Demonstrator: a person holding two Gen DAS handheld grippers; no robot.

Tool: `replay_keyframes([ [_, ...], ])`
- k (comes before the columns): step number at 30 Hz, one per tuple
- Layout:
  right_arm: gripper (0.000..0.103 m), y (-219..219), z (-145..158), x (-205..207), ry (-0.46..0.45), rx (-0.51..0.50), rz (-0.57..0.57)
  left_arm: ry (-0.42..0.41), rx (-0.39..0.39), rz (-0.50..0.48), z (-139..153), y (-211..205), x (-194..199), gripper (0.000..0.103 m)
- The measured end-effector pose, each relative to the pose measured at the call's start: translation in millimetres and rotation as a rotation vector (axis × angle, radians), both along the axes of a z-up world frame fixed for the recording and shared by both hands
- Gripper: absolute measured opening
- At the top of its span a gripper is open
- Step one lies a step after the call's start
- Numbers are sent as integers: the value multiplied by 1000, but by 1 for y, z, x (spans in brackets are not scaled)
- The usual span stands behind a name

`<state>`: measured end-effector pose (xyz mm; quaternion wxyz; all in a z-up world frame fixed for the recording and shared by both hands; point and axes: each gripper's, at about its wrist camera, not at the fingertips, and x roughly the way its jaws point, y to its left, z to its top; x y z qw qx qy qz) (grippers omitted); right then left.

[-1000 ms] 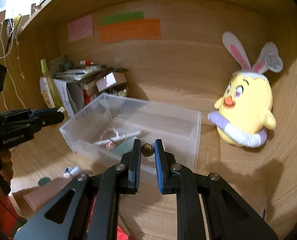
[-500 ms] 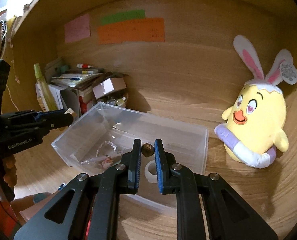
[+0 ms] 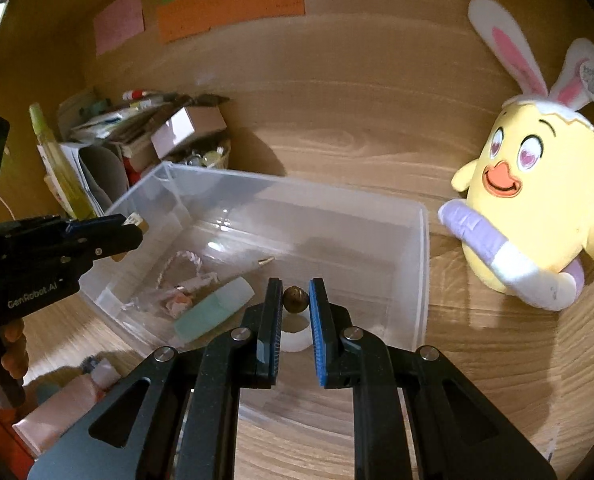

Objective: Organize objects
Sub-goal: 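Carry the bead and eraser over the clear box with both grippers, then open the right gripper to drop the bead while the left gripper releases the eraser, then move both grippers back toward the pile beside the red pouch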

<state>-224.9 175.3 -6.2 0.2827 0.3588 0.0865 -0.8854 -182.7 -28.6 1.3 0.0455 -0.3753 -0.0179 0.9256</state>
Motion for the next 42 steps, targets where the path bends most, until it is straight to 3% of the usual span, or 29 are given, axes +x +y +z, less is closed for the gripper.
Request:
replay_keyframes([
  [12, 13, -7, -9, -1, -8, 42, 6, 0, -49, -12, -3, 9, -4, 24],
  [14, 16, -7, -7, 0, -12, 40, 7, 3, -54, -14, -1, 10, -2, 27],
  [18, 35, -7, 0, 6, 8, 34, 6, 24, -55, -11, 6, 12, 5, 46],
  [20, 39, -7, 6, 12, 32, 30, 4, 38, -58, -11, 11, 13, 10, 50],
  [24, 51, -5, 17, 24, 63, 16, 6, 67, -67, -2, 22, 13, 24, 68],
  [28, 54, 0, 29, 40, 98, 5, 9, 91, -76, 11, 29, 11, 44, 80],
  [31, 54, 4, 35, 54, 106, -9, 19, 94, -78, 19, 31, 8, 58, 84],
  [42, 56, 10, 29, 107, 90, -26, 64, 1, -66, 27, 7, -3, 102, 85],
])
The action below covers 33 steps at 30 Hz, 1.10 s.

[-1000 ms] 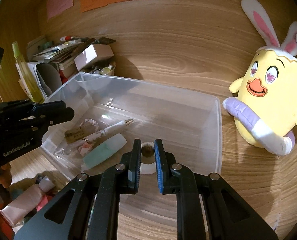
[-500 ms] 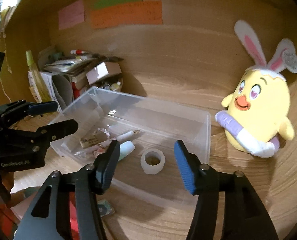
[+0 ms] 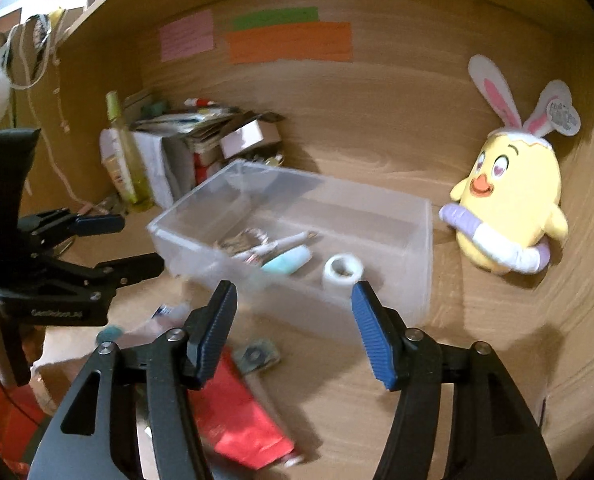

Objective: Organize objects
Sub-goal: 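Move both grippers back toward the pile beside the red pouch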

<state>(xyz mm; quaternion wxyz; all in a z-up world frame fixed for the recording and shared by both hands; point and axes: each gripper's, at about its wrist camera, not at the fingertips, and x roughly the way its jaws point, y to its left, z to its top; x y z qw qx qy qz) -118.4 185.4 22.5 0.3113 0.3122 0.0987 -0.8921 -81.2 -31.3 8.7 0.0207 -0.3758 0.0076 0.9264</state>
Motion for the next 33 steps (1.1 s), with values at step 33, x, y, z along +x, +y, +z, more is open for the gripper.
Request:
replay_keyframes([
  [33, 59, -4, -69, 84, -181, 37, 62, -85, 95, 59, -43, -22, 81, 86],
])
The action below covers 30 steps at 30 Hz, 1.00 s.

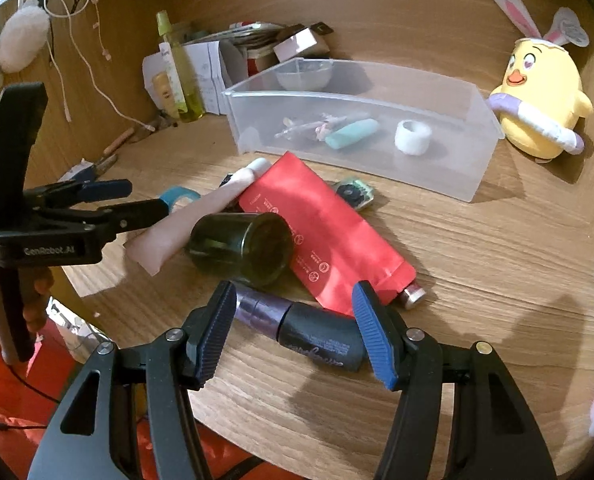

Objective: Organize objects
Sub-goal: 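Move both grippers back toward the pile beside the red pouch, then grasp the dark spray bottle with the right gripper while the left gripper grasps a teal item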

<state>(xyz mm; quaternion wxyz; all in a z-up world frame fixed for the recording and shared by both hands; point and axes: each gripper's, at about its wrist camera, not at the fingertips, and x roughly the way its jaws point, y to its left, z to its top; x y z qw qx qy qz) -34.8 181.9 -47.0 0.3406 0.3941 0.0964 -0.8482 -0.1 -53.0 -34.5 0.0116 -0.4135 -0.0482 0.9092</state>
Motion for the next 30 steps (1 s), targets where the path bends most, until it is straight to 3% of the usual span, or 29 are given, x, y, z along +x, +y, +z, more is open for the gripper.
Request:
replay_keyframes([
  [8, 60, 0, 1, 10, 29, 27, 31, -12, -1, -7, -10, 6, -9, 86],
  [12, 60, 1, 3, 18, 47, 47, 52, -19, 39, -24, -11, 6, -12, 67],
  [22, 54, -9, -1, 15, 55, 133, 130, 7, 50, -50, -6, 13, -12, 44],
  [25, 46, -16, -6, 11, 41, 149, 162, 2, 60, -49, -8, 13, -13, 36],
  [27, 33, -18, -8, 12, 31, 152, 183, 3, 67, -51, -8, 12, -13, 31],
  [30, 25, -17, -9, 14, 16, 140, 209, 13, 71, -55, -6, 11, -13, 26],
])
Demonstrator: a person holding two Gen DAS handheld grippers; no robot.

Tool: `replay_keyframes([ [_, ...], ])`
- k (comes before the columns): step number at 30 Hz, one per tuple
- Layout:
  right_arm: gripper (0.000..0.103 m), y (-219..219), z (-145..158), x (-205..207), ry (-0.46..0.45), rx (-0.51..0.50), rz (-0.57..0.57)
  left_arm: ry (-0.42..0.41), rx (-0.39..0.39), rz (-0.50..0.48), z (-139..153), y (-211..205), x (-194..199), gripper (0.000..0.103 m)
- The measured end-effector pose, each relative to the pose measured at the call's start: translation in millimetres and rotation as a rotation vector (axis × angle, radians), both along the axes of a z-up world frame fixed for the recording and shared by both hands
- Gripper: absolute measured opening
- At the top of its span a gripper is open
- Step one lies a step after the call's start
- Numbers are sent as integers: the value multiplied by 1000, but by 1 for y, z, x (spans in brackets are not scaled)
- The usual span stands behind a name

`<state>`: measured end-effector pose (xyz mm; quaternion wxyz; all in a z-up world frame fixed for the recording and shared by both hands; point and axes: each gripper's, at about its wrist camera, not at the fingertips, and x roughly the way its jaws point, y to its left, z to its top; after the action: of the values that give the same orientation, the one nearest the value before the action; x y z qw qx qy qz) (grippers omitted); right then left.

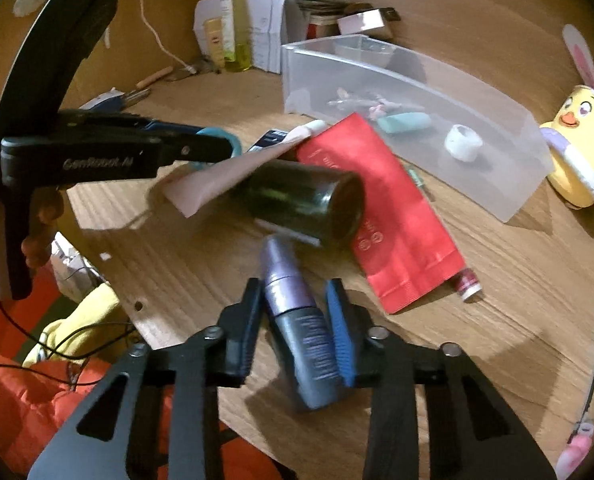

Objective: Organize objects
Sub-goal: 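Grasp the dark spray bottle with the right gripper while the left gripper grasps a teal item, then carry the spray bottle and teal item over the clear box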

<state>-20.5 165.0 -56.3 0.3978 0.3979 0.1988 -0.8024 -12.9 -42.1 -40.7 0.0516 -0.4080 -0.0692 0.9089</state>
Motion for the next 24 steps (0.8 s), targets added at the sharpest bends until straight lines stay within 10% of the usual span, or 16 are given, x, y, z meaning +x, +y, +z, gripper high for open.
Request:
replay_keyframes([
  [24, 23, 51, 49, -39, 38, -199, -229, 146, 38, 30, 43, -7, -5, 18],
])
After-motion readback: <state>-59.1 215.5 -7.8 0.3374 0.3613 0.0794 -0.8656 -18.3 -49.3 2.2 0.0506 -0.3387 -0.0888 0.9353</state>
